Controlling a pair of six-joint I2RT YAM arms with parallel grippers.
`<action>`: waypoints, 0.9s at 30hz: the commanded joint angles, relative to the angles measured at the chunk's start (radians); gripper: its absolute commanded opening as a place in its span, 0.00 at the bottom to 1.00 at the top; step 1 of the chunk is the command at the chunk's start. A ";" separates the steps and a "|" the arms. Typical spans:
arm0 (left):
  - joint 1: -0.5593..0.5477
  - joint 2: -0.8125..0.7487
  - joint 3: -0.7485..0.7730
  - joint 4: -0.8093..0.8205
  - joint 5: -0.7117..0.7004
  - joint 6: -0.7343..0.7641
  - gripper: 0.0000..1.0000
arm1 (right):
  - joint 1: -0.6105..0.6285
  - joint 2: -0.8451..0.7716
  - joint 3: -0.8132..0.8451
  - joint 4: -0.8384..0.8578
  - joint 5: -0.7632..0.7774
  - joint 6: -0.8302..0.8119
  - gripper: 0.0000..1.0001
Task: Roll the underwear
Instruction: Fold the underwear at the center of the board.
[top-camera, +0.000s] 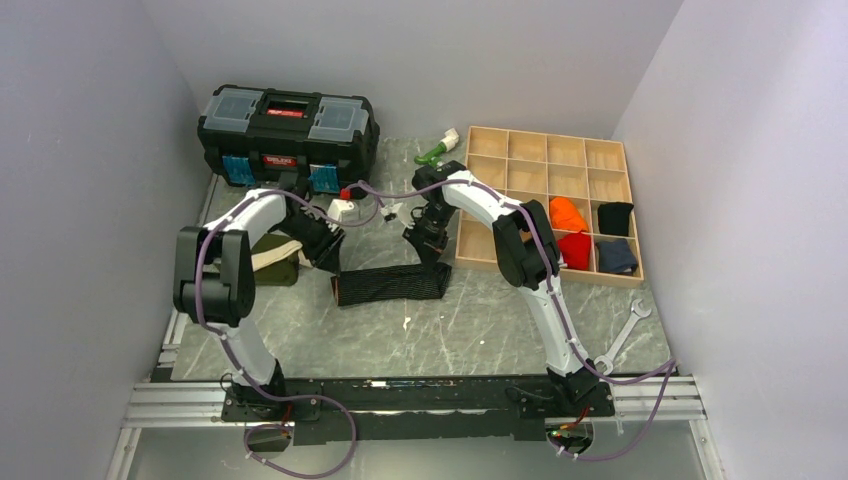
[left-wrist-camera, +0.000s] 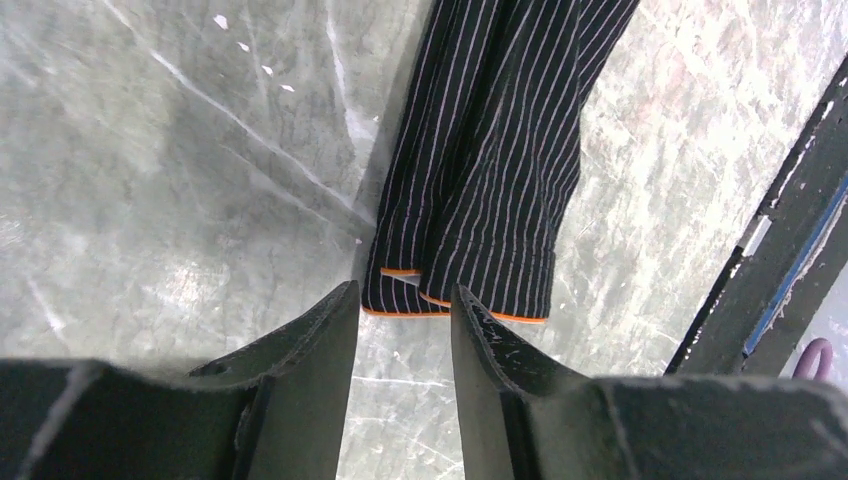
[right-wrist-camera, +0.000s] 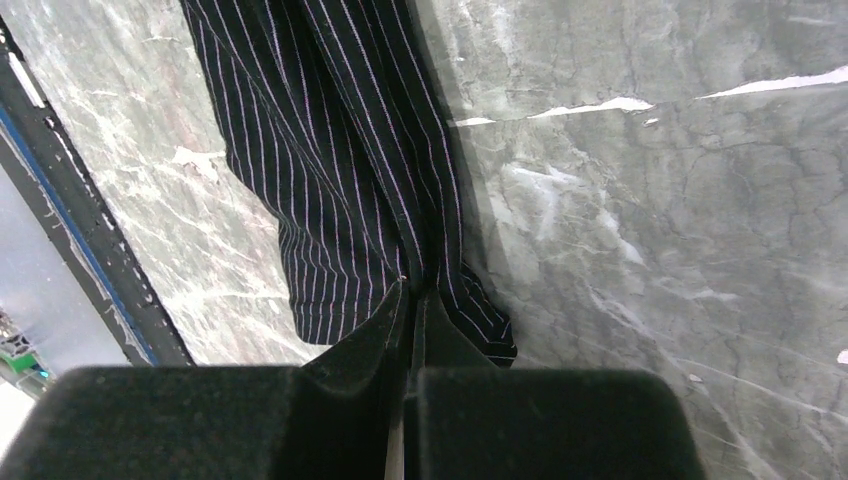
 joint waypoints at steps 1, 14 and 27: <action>-0.002 -0.134 -0.046 0.082 0.007 -0.059 0.44 | -0.009 -0.019 0.046 0.004 -0.023 0.015 0.02; -0.043 -0.349 -0.205 0.177 0.097 -0.087 0.45 | -0.008 -0.029 0.073 0.078 0.004 0.090 0.29; -0.207 -0.214 -0.222 0.228 -0.082 -0.071 0.43 | -0.023 -0.106 0.053 0.132 0.058 0.157 0.55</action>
